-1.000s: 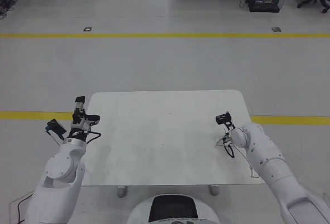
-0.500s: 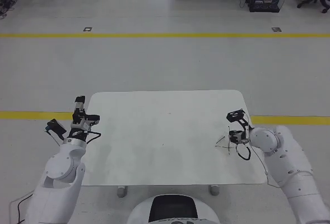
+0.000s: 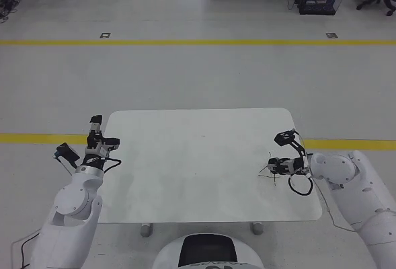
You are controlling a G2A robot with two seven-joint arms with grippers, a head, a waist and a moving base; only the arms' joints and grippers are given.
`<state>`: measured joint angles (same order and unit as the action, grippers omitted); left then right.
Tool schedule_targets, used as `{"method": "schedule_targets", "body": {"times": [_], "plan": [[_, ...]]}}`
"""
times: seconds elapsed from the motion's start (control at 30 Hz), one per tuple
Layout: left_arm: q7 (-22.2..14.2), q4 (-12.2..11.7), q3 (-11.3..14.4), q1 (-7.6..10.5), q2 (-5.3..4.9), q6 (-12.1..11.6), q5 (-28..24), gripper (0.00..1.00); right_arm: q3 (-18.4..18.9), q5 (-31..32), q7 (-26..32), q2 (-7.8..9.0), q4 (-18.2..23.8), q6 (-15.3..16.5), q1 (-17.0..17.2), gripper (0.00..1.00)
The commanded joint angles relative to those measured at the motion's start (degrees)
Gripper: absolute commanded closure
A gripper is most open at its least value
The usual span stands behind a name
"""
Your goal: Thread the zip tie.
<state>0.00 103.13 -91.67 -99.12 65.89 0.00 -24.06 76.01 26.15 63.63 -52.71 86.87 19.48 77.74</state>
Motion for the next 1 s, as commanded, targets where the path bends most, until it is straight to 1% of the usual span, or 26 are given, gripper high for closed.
{"method": "schedule_targets", "body": {"times": [0.0,0.17,0.3,0.4,0.5,0.63,0.77,0.97], "plan": [[0.00,0.00,0.00,0.00,0.00,0.00,0.00,0.00,-1.26,-2.66,-0.25,1.31,0.40,0.00,-0.29,1.00],[0.00,0.00,0.00,0.00,0.00,0.00,0.00,0.00,-4.15,-10.17,0.22,4.45,2.24,0.00,-1.28,1.00],[0.00,0.00,0.00,0.00,0.00,0.00,0.00,0.00,-5.92,-14.62,0.72,6.54,3.28,0.00,-2.01,1.00],[0.00,0.00,0.00,0.00,0.00,0.00,0.00,0.00,-7.33,-16.77,0.98,7.78,3.46,0.00,-2.80,1.00],[0.00,0.00,0.00,0.00,0.00,0.00,0.00,0.00,-8.99,-17.33,0.33,8.79,3.41,0.00,-3.60,1.00],[0.00,0.00,0.00,0.00,0.00,0.00,0.00,0.00,-11.02,-19.55,-0.18,9.82,3.13,0.00,-4.75,1.00],[0.00,0.00,0.00,0.00,0.00,0.00,0.00,0.00,-13.46,-21.14,0.69,10.33,1.84,0.00,-6.37,1.00],[0.00,0.00,0.00,0.00,0.00,0.00,0.00,0.00,-13.46,-21.14,0.69,10.33,1.84,0.00,-6.37,1.00]]}}
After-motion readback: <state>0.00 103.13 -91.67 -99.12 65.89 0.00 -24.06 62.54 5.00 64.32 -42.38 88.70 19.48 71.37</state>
